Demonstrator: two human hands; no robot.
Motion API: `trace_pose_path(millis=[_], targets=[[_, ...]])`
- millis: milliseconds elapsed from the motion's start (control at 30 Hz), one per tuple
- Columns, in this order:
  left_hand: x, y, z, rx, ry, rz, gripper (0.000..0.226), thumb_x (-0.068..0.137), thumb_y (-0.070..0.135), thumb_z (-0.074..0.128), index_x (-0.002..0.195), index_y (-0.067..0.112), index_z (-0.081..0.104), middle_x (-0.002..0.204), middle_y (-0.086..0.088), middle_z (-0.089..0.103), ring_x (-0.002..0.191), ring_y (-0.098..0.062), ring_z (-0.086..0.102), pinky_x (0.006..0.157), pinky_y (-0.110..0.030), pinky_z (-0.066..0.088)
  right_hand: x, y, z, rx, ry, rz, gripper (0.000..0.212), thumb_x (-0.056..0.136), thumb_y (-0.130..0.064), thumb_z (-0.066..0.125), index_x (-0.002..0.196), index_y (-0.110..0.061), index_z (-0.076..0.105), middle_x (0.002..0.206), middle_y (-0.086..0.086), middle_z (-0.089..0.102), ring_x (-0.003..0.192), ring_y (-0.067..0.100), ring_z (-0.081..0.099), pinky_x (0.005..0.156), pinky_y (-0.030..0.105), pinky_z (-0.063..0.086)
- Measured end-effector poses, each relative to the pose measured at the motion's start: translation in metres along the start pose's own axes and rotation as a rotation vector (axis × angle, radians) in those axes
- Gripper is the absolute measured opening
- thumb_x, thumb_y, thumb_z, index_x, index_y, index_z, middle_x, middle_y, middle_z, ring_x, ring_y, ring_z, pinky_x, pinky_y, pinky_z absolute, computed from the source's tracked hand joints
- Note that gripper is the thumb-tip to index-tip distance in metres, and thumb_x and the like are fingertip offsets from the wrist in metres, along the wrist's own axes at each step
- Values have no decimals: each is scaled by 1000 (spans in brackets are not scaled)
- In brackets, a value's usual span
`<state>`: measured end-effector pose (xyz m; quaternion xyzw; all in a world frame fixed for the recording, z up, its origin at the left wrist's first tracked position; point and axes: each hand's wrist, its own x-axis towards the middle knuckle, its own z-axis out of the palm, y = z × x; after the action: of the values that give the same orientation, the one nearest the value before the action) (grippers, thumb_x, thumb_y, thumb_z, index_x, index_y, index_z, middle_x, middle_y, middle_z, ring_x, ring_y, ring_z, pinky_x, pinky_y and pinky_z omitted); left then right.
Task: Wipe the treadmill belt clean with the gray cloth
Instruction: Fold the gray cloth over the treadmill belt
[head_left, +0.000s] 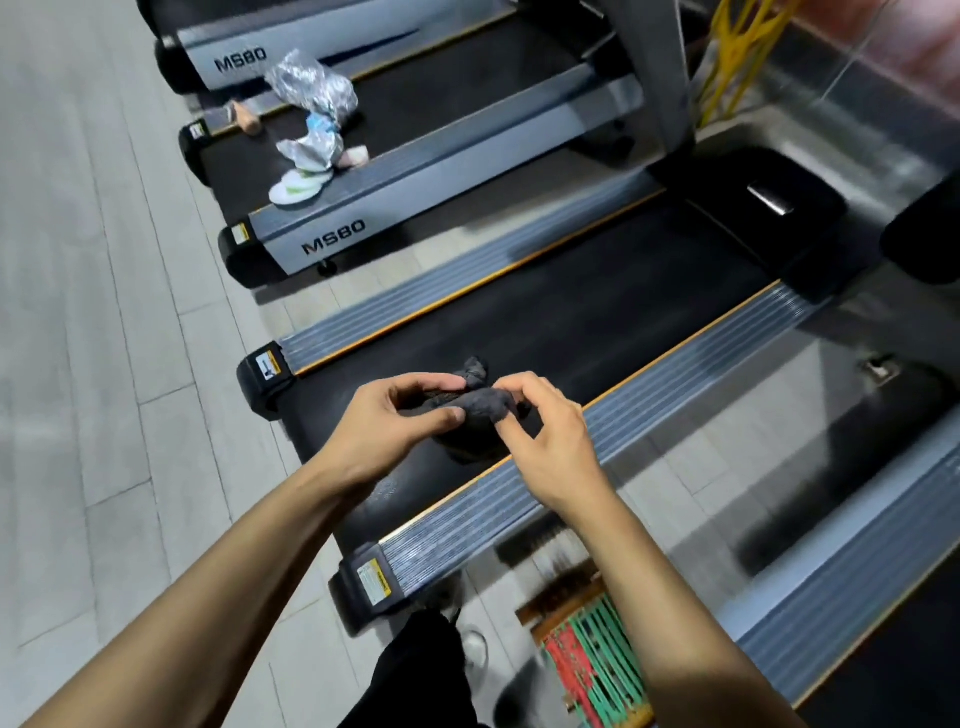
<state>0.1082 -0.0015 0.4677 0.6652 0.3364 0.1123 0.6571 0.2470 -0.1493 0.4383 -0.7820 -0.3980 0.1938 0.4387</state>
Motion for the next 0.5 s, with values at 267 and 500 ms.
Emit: trace_pose_path(millis=[267, 500], targets=[[34, 56, -7, 75, -109, 141, 38, 71, 15, 91, 105, 17, 74, 101, 0, 79, 98, -16, 75, 89, -22, 56, 48, -35, -40, 19, 0, 24, 13, 91, -19, 57, 96, -30, 58, 88, -8, 61, 85, 13, 59, 78, 37, 51], [72, 85, -19, 74, 35, 281, 22, 74, 29, 74, 90, 35, 61, 89, 9, 72, 88, -14, 68, 87, -42, 51, 91, -64, -45, -64, 138, 1, 17, 91, -29, 64, 104, -34, 56, 94, -9, 59, 90, 8, 59, 85, 31, 50]])
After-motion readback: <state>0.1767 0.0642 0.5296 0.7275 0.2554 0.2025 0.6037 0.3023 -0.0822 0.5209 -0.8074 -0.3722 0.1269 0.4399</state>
